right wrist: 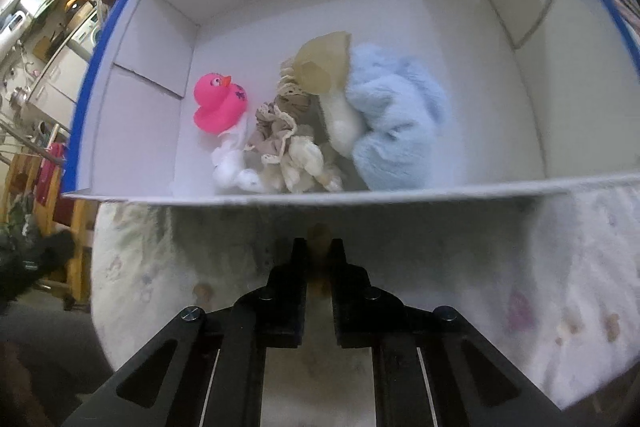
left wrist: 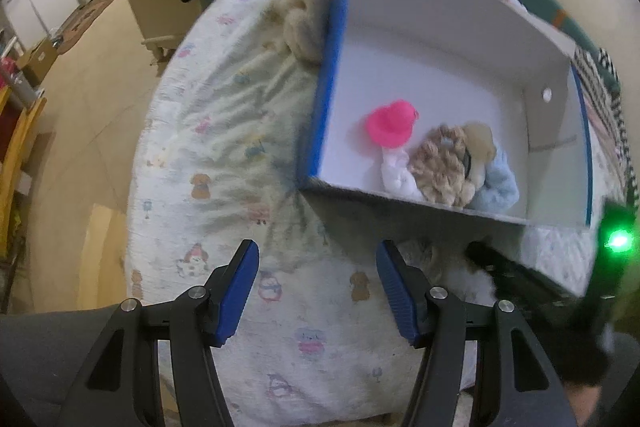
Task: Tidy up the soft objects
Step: 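Withdraw both tools back toward the items in front of the box, then grasp the plastic bag with the left tool while the right tool grasps the beige tube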
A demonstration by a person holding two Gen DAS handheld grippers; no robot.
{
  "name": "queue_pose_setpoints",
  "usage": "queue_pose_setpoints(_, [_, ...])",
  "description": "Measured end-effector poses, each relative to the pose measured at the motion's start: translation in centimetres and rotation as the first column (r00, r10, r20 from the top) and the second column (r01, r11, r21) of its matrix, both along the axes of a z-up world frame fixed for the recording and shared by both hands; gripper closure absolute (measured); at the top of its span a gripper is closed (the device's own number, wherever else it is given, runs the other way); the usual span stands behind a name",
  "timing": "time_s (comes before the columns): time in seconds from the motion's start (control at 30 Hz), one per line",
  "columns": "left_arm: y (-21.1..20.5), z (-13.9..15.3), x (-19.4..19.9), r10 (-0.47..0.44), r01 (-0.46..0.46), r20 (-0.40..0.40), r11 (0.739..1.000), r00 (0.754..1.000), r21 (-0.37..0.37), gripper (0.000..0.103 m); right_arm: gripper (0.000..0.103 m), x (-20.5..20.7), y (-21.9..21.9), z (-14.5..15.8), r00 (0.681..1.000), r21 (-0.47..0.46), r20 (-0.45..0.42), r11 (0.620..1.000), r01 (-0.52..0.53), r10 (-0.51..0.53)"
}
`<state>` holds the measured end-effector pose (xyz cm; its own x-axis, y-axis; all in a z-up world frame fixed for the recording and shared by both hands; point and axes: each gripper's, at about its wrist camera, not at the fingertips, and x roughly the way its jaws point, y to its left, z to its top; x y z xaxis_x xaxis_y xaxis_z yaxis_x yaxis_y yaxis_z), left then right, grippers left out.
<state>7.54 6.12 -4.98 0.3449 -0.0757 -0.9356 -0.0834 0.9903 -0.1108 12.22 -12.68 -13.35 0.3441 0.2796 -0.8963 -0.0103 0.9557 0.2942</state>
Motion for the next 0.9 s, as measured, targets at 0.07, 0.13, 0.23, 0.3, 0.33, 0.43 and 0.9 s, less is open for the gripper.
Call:
queue_pose_setpoints(0.07, [-1.0, -0.9, 0.0, -0.027, 0.027, -0.027, 1.0, 0.999, 0.004, 0.045, 0.091, -0.8, -1.3, 0.9, 1.0, 0.017, -0.01, 1.0, 0.004, -0.004])
queue_pose_setpoints(0.13, [-1.9, -2.0, 0.2, -0.046, 0.045, -0.062, 0.999, 0.997, -0.016, 0.045, 0.091, -1.6, -2.4, 1.7, 1.0, 0.037, -0.025, 0.999, 0.014, -0.013])
queue_pose_setpoints(0.23, [-3.4, -3.7, 0.7, -0.067, 0.059, -0.109, 0.995, 0.992, -0.08, 0.045, 0.091, -3.0, -4.3, 2.3, 0.999, 0.067, -0.038, 0.997, 0.036, -0.033])
queue_pose_setpoints(0.3, [-4.7, -4.5, 1.2, -0.084, 0.073, -0.119, 0.993, 0.989, -0.091, 0.045, 0.091, -3.8, -5.2, 2.5, 0.998, 0.082, -0.037, 0.995, 0.049, -0.046])
queue_pose_setpoints(0.33, [-5.4, -5.0, 1.5, -0.096, 0.087, -0.122, 0.994, 0.988, -0.072, 0.045, 0.091, -4.2, -5.7, 2.4, 0.998, 0.096, -0.04, 0.994, 0.061, -0.057])
queue_pose_setpoints(0.43, [-7.4, -6.5, 2.4, -0.116, 0.111, -0.148, 0.993, 0.982, -0.041, 0.045, 0.091, -4.3, -6.4, 2.3, 0.997, 0.123, -0.028, 0.989, 0.077, -0.074])
queue_pose_setpoints(0.9, [-10.3, -10.2, 5.3, -0.134, 0.136, -0.196, 0.991, 0.971, -0.007, 0.072, 0.091, -3.9, -9.4, 1.1, 0.989, 0.151, -0.035, 0.977, 0.148, -0.145])
